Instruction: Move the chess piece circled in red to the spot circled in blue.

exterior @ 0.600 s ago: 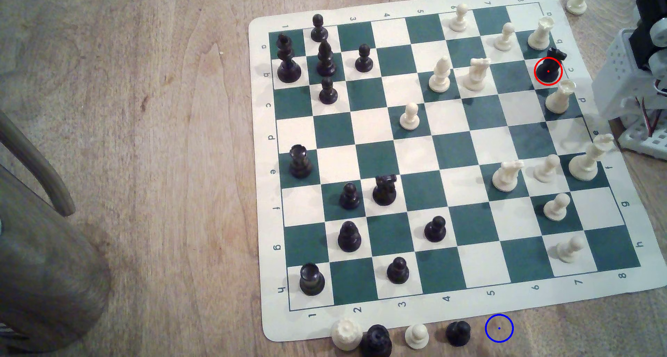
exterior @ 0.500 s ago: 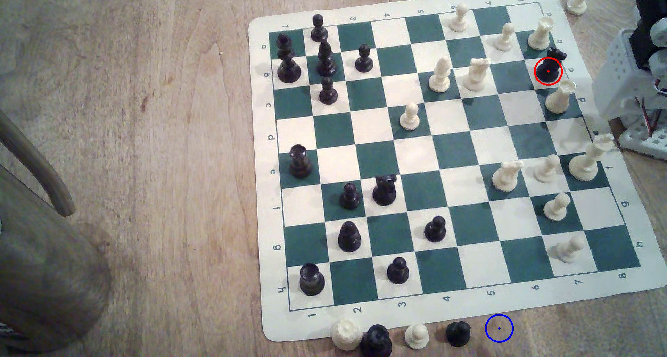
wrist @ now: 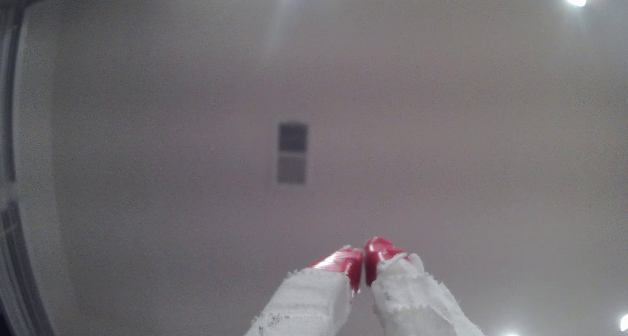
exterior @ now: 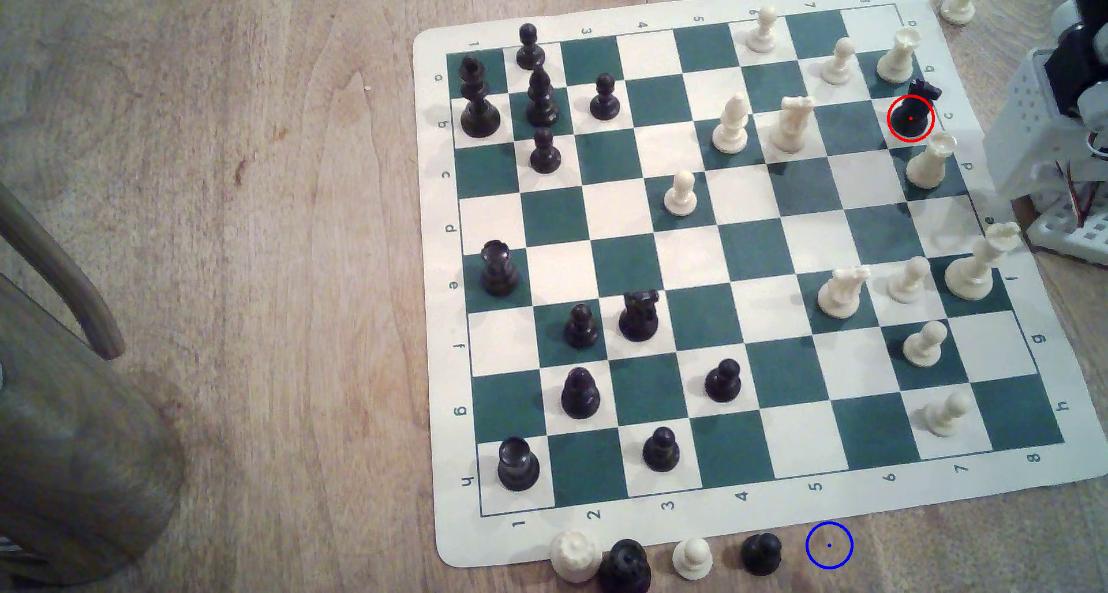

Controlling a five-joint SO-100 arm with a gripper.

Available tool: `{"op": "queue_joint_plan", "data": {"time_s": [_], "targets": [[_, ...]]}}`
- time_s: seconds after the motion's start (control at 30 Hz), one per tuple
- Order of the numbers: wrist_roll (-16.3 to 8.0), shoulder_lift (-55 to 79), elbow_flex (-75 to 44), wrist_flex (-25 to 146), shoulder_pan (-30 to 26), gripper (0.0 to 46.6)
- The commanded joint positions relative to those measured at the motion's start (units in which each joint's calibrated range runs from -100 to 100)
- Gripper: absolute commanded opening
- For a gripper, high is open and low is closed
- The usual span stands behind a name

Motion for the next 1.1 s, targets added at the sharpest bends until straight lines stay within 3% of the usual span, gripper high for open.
{"op": "queue_joint_plan", "data": {"time_s": [0.0, 0.43, 0.83, 0.93, 1.07], "targets": [[0.2, 0.1, -10.4, 17.4, 4.0, 0.2], [0.1, 0.1, -32.2, 58.4, 15.8, 0.2], [-0.3, 0.1, -35.5, 89.2, 22.6, 0.2], [-0.9, 0.0, -38.4, 105.7, 26.0, 0.2], [-0.7, -0.1, -40.7, 124.1, 26.2, 0.2]]}}
